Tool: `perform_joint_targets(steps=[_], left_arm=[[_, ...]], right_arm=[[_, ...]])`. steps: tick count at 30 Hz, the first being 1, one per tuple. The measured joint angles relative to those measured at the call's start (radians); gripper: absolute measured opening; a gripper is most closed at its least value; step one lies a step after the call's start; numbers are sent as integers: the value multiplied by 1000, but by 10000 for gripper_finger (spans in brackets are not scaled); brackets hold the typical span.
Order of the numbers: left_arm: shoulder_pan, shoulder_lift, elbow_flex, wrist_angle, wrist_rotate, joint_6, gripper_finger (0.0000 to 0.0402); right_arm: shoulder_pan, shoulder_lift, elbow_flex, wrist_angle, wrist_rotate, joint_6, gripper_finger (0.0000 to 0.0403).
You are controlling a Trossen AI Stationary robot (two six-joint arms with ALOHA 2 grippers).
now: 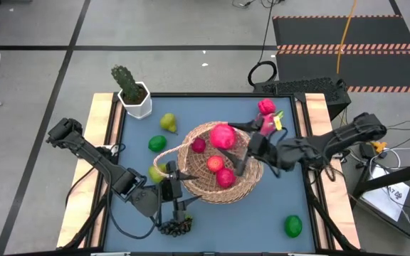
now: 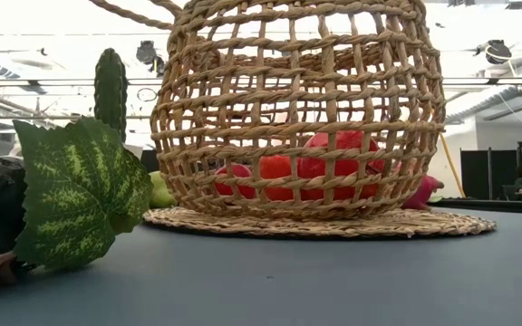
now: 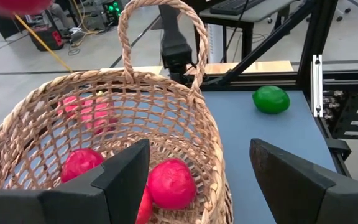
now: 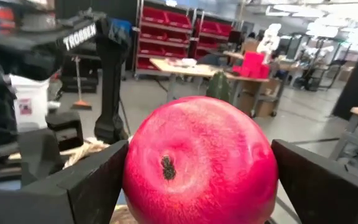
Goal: Build produce basket
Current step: Put the red apple into the brown basket
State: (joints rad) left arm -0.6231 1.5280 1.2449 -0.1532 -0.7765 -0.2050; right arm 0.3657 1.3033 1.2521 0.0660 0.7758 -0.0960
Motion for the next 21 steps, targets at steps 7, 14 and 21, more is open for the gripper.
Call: perform_joint_targets(steps=[7, 14, 21], left_arm=[[0, 0, 0, 0, 0, 0, 273], [-2, 0, 0, -10, 0, 0, 273], [-2, 0, 0, -16, 0, 0, 273]], right_arm=[[-76, 60, 1, -94, -134, 87, 377], [-97, 124, 1, -187, -231, 112, 377], [-113, 174, 1, -256, -232, 125, 377]])
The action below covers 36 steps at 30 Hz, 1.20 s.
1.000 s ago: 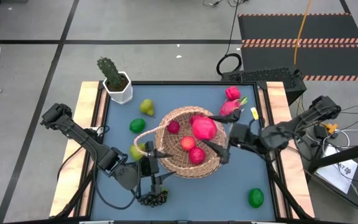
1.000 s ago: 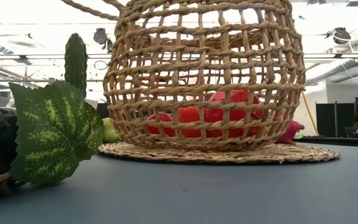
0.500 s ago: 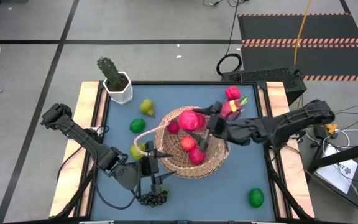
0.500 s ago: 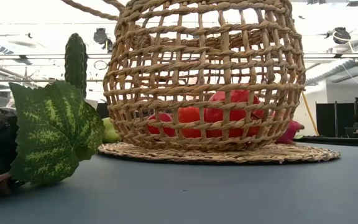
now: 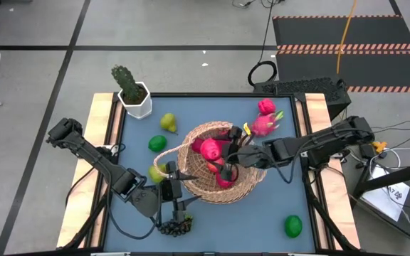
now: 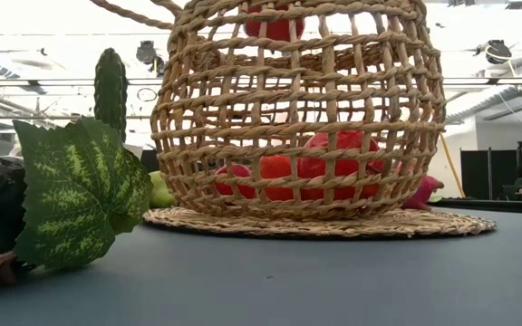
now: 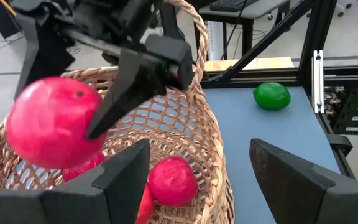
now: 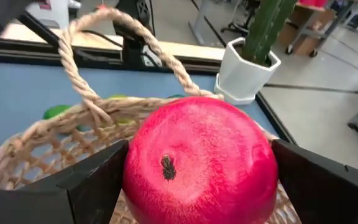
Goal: Build produce basket
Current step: Put the red apple into the brown basket, then put the red bell pepper into the brown basket
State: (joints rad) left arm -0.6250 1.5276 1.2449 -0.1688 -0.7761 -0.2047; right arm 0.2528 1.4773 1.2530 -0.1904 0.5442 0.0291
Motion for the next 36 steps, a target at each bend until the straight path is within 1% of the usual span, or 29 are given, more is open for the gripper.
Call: perform_joint_targets(steps=[4, 8, 11, 13, 16, 24, 27, 30, 34, 36], left_arm=[[0, 0, 0, -1, 0, 0, 273], [0, 0, 0, -1, 0, 1, 273], [0, 0, 0, 0, 0, 6, 273], [0, 0, 0, 0, 0, 8, 273], [0, 0, 0, 0, 0, 9, 273], [0, 0, 0, 0, 0, 8, 273], [0, 0, 0, 0, 0, 8, 273], [0, 0, 0, 0, 7, 8, 273], [0, 0, 0, -2, 27, 8, 273], [0, 0, 0, -12, 31, 7, 273]], right_arm=[[-11, 8, 0, -52, -5, 23, 377], [-21, 7, 0, -86, -67, 23, 377], [-23, 7, 0, -84, -86, 20, 379], [-23, 7, 0, -85, -88, 7, 386], [-23, 7, 0, -84, -123, 1, 397], [-20, 7, 0, -62, -180, -10, 399], [-14, 5, -1, -47, -181, -11, 399], [10, -1, -1, -1, -180, -13, 399], [78, -44, -1, 27, -180, -13, 399], [121, -71, -1, 13, -176, -6, 399]])
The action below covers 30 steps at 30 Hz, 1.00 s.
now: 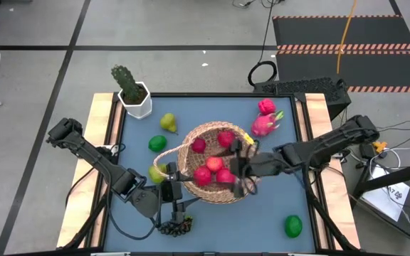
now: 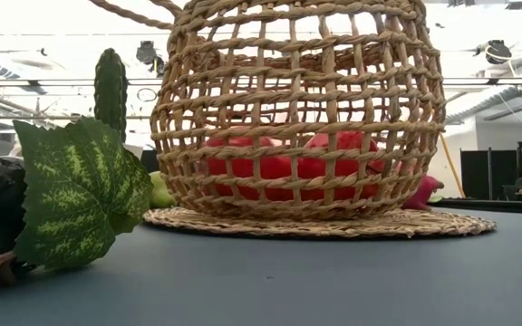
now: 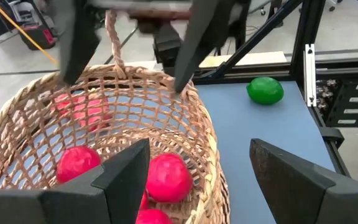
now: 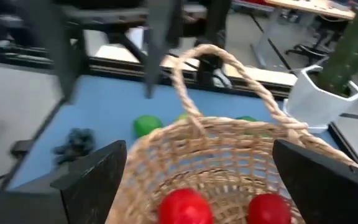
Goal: Build produce basket
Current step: Put the red bell pepper into the brown basket
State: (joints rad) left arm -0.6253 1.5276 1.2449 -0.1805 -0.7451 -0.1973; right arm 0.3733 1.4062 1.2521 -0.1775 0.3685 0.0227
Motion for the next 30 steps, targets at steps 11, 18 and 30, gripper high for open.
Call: perform_joint_targets(steps=[11, 18, 30], left_arm=[[0, 0, 0, -6, 7, -17, 273], [9, 0, 0, -6, 7, -17, 273], [79, 0, 0, 4, 5, 65, 273]], right_arm=[[282, -125, 0, -88, 274, 60, 399], [411, -168, 0, -226, 446, 113, 400], [514, -217, 0, -193, 488, 142, 400]])
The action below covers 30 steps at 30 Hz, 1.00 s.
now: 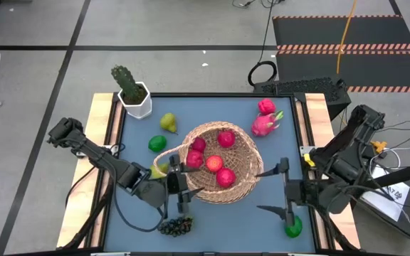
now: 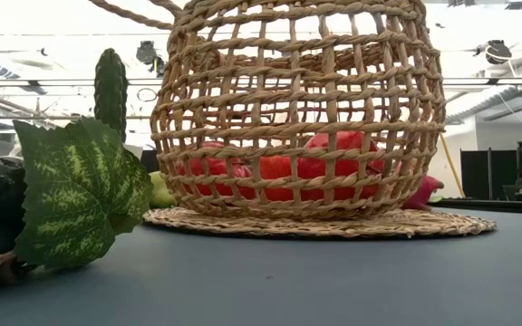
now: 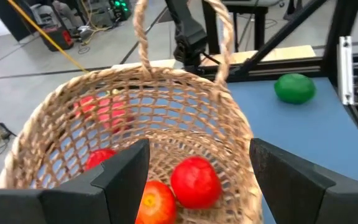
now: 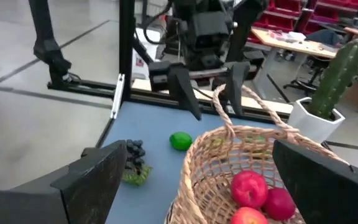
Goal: Build produce basket
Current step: Put the red bell pepper into the brown basket
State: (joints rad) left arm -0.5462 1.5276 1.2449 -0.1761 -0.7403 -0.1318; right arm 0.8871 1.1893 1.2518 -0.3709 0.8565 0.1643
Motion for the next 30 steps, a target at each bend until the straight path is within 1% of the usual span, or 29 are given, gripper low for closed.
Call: perform_joint_targets(steps=[5, 10, 13, 17, 23, 25, 30], left_arm=[[15, -5, 3, 19, 3, 4, 273], [-5, -6, 50, 19, 14, 45, 273], [-33, -7, 86, 23, 15, 56, 273], [-68, -7, 98, 20, 16, 63, 273], [-100, -7, 99, 55, 2, 147, 273], [-96, -7, 100, 63, -14, 153, 273], [-67, -7, 100, 34, -51, 155, 273]], right_arm=[[12, -13, 0, -15, 123, 0, 400], [9, -36, 0, -27, 159, -38, 400], [4, -58, 0, -24, 247, -56, 400], [-3, -109, 0, -29, 346, -90, 400], [-48, -181, -21, -118, 489, -137, 400], [-74, -210, -51, -120, 506, -167, 400], [-156, -293, -121, -116, 505, -225, 396]])
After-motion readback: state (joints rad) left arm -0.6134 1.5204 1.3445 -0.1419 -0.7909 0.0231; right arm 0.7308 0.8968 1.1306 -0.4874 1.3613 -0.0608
